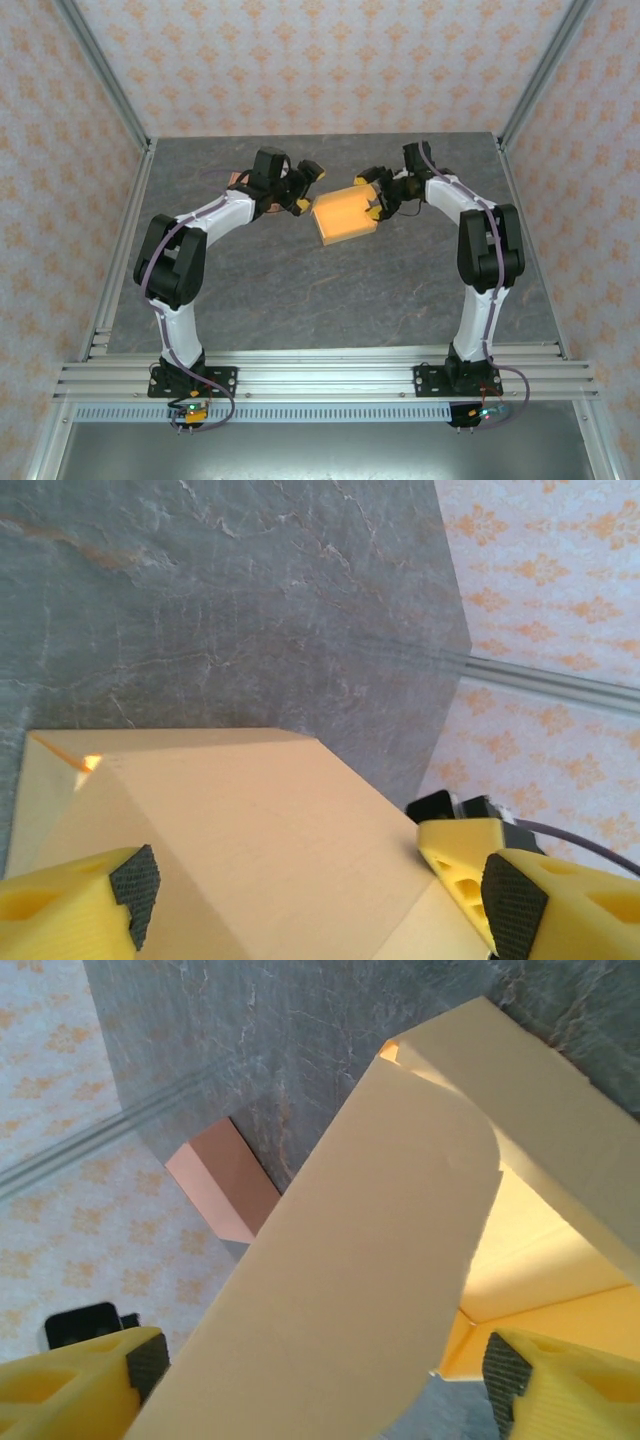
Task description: Fold the paper box
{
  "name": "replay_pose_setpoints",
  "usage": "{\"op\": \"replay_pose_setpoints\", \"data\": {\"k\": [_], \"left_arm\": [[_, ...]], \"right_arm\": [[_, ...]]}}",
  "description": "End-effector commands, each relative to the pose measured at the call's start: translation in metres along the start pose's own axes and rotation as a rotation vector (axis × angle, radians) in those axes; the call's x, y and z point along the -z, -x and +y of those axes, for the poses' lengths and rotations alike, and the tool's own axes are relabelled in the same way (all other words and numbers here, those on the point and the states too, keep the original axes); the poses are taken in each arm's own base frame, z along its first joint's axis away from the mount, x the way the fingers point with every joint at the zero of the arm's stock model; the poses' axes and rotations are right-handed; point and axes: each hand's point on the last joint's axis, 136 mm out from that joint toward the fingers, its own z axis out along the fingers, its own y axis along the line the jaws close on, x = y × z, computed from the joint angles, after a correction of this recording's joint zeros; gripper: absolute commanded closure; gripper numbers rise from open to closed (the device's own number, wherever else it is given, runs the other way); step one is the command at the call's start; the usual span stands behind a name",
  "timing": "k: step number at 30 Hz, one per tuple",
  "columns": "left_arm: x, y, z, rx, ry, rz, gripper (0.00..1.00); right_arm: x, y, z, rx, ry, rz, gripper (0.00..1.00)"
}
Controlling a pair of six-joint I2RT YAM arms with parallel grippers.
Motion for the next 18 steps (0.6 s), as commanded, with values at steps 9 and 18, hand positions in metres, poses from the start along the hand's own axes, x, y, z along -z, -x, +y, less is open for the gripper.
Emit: {"op": "replay_pose_setpoints", "data": {"k": [9,18], "left_arm": [[0.023,0.004,-0.004,-0.123,0.043,-0.027,0.10],[0.004,-0.005,-0.017,-0.088,0.009,0.003,0.14]], "right_arm": [[0.049,0.023,0.022,0.334,-0.019,-0.016,0.09],[0.021,0.027,0.039,0.345,0.032,0.016,0.14]]}}
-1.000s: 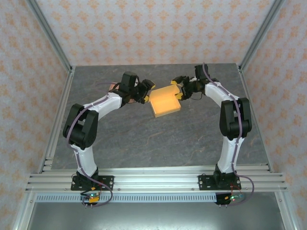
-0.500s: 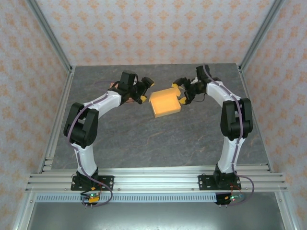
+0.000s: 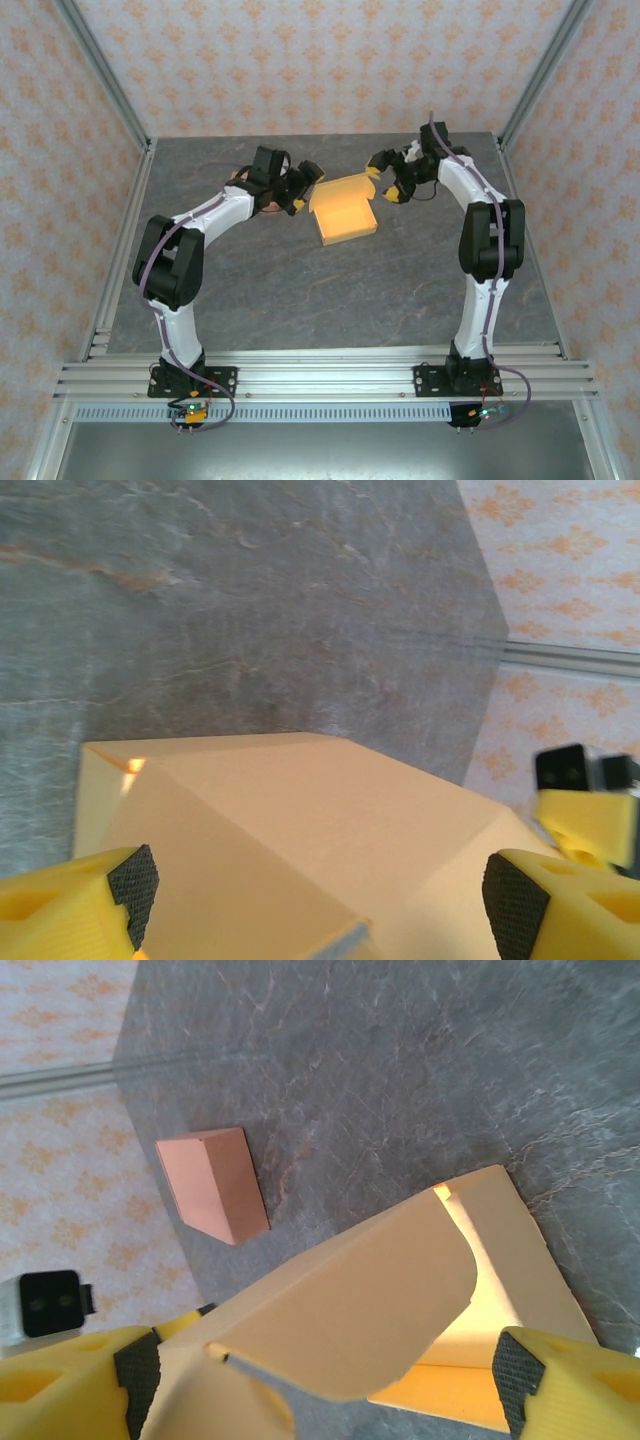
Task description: Fold the paper box
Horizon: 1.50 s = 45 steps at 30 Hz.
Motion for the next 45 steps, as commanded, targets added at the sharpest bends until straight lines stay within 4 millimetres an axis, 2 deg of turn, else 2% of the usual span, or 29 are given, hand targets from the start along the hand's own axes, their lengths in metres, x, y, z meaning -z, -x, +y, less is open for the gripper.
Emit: {"op": "replay_pose_setpoints", "data": {"k": [1,7,8,11,17,22,23,24,28,33,35,37,40,42,45], "left_arm": [[-0.002,-0.001,-0.015,0.038,-0.049,-0.003,0.15],[-0.007,-0.015,-0.025,0.085,-0.102,0.031,0.15],[-0.018,-0.018,-0.014,0.095,-0.077,0.043,0.15],[-0.021,-0.023,-0.014,0.101,-0.078,0.053,0.15],[-0.019,-0.019,0.000,0.117,-0.043,0.015,0.15],[-0.015,-0.013,0.005,0.090,-0.021,0.004,0.14],[-0.014,-0.010,0.009,0.082,-0.008,0.001,0.13],[-0.001,-0.007,-0.001,0.057,-0.025,-0.009,0.12],[0.030,0.002,0.002,-0.077,0.041,-0.031,0.10],[0.070,-0.003,0.014,-0.384,0.157,-0.084,0.09],[0.080,-0.011,0.018,-0.487,0.159,-0.107,0.10],[0.086,-0.026,0.016,-0.589,0.133,-0.122,0.10],[0.087,-0.052,0.015,-0.736,0.142,-0.147,0.10],[0.082,-0.064,0.016,-0.773,0.151,-0.150,0.10],[0.069,-0.071,0.018,-0.782,0.186,-0.168,0.12]], "right_arm": [[-0.005,-0.005,0.023,0.009,0.056,0.022,0.15],[-0.020,-0.024,0.032,-0.051,0.080,0.037,0.21],[-0.023,-0.025,0.032,-0.069,0.085,0.038,0.23],[-0.027,-0.027,0.030,-0.096,0.092,0.026,0.28],[-0.027,-0.029,0.026,-0.102,0.073,0.018,0.32],[-0.018,-0.036,0.019,-0.059,-0.006,0.020,0.29],[-0.014,-0.037,0.020,-0.051,-0.010,0.017,0.27],[-0.009,-0.039,0.022,-0.049,-0.015,0.014,0.25],[0.017,-0.039,0.030,-0.012,-0.032,-0.037,0.18],[0.053,-0.010,0.025,0.132,-0.038,-0.207,0.18],[0.062,-0.002,0.017,0.230,-0.057,-0.270,0.18],[0.063,-0.003,0.008,0.371,-0.096,-0.301,0.18],[0.058,-0.015,-0.004,0.591,-0.068,-0.349,0.19],[0.058,-0.018,-0.007,0.718,-0.036,-0.419,0.19],[0.050,-0.020,-0.009,0.784,-0.010,-0.427,0.23]]}}
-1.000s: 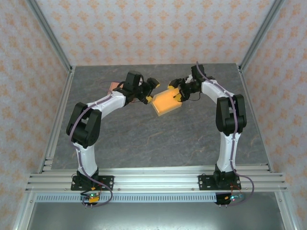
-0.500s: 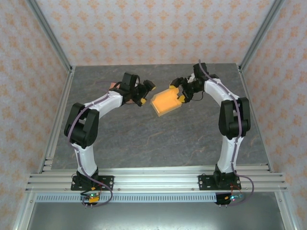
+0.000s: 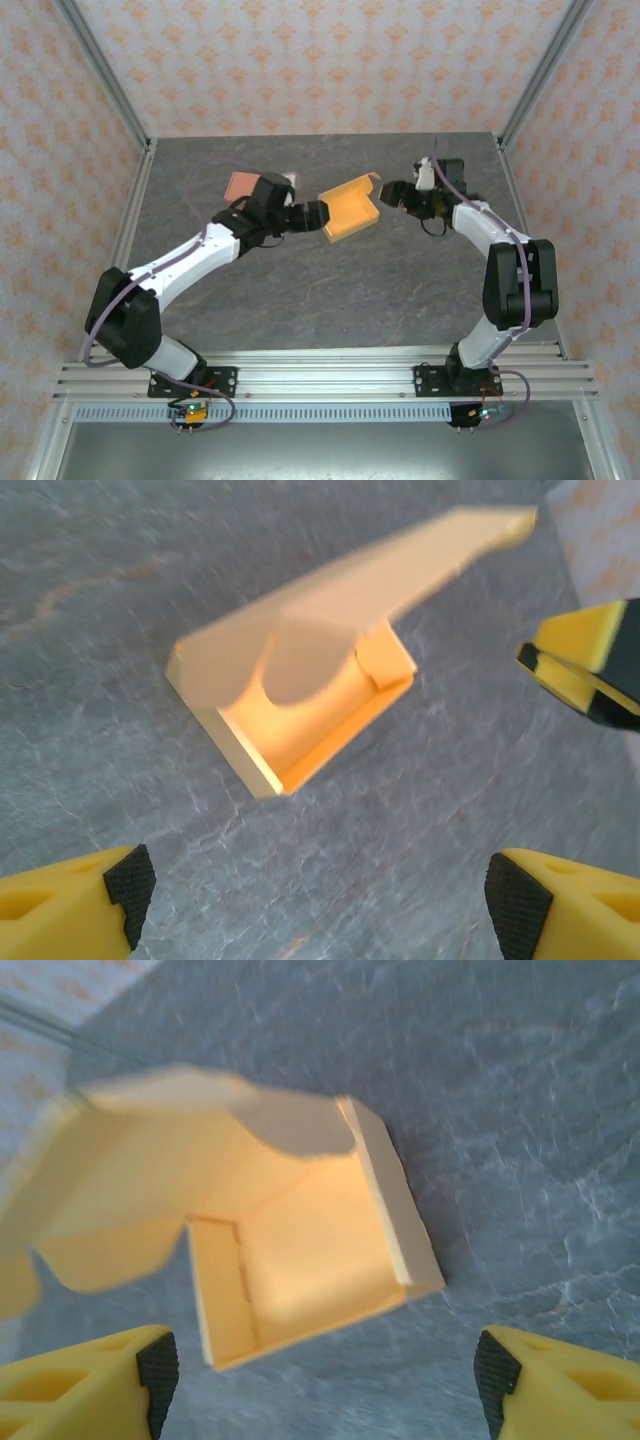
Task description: Fold the paper box
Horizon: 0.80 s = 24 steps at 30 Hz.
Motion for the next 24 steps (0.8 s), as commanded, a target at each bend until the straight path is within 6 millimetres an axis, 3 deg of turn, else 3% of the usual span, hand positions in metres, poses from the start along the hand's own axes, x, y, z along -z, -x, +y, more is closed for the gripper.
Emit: {"op": "replay_pose_setpoints", "data": {"k": [1,5,8,12,24], "left_arm": [[-0.013,0.010,0.014,-0.079,0.118,-0.084,0.13],[-0.027,0.024,0.018,-0.072,0.189,-0.131,0.24],[-0.043,0.030,0.014,-0.055,0.188,-0.120,0.36],[-0.061,0.027,0.004,0.006,0.145,-0.087,0.43],[-0.077,0.038,0.026,-0.019,0.295,-0.113,0.63]], "right_arm": [[-0.002,0.036,0.020,0.263,0.061,-0.144,0.26],[-0.020,0.037,0.022,0.316,0.059,-0.123,0.34],[-0.031,0.042,0.024,0.303,0.085,-0.108,0.46],[-0.044,0.045,0.030,0.300,0.107,-0.096,0.48],[-0.069,0.046,0.035,0.318,0.066,-0.100,0.75]]}}
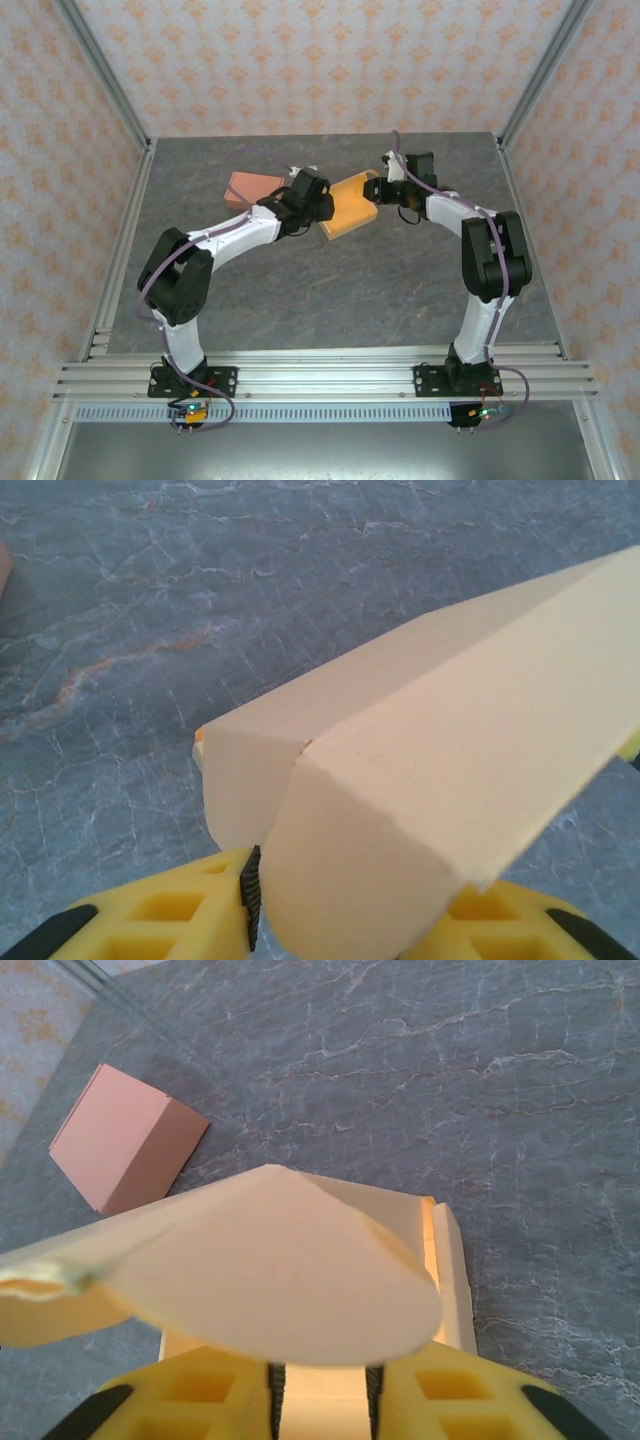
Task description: Fold the paper box
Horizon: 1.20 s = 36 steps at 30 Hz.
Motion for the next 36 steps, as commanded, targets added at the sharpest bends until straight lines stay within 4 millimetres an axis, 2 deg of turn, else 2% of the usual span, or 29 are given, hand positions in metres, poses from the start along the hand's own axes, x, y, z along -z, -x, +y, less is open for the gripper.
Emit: {"op": "replay_pose_setpoints", "data": {"k": [1,8,10,17,20,23,27,30,34,36], "left_arm": [[0.002,0.012,0.010,-0.023,0.084,-0.038,0.64],[0.000,0.027,0.017,-0.042,0.160,-0.039,0.70],[-0.013,0.021,0.022,-0.041,0.171,-0.009,0.72],[-0.018,0.026,0.033,-0.023,0.185,-0.001,0.72],[-0.015,0.030,0.039,-0.053,0.189,-0.002,0.53],[-0.012,0.032,0.037,-0.090,0.150,-0.011,0.46],[-0.018,0.028,0.035,-0.099,0.129,-0.002,0.46],[-0.027,0.027,0.036,-0.091,0.131,-0.007,0.48],[-0.031,0.032,0.032,-0.099,0.122,-0.027,0.54],[-0.031,0.037,0.031,-0.108,0.126,-0.045,0.58]], "right_arm": [[-0.001,0.020,0.004,0.049,-0.010,-0.058,0.77],[-0.009,0.009,0.015,0.080,-0.051,-0.055,0.84],[-0.009,0.007,0.018,0.085,-0.053,-0.062,0.87],[-0.002,-0.001,0.026,0.086,-0.101,-0.099,0.93],[0.008,-0.003,0.028,0.120,-0.117,-0.099,0.83],[0.019,0.001,0.024,0.176,-0.129,-0.106,0.66],[0.026,0.019,0.008,0.209,-0.157,-0.161,0.53],[0.022,0.033,-0.001,0.224,-0.176,-0.198,0.47],[0.003,0.040,-0.006,0.229,-0.148,-0.178,0.49],[-0.006,0.043,-0.005,0.231,-0.134,-0.183,0.54]]}}
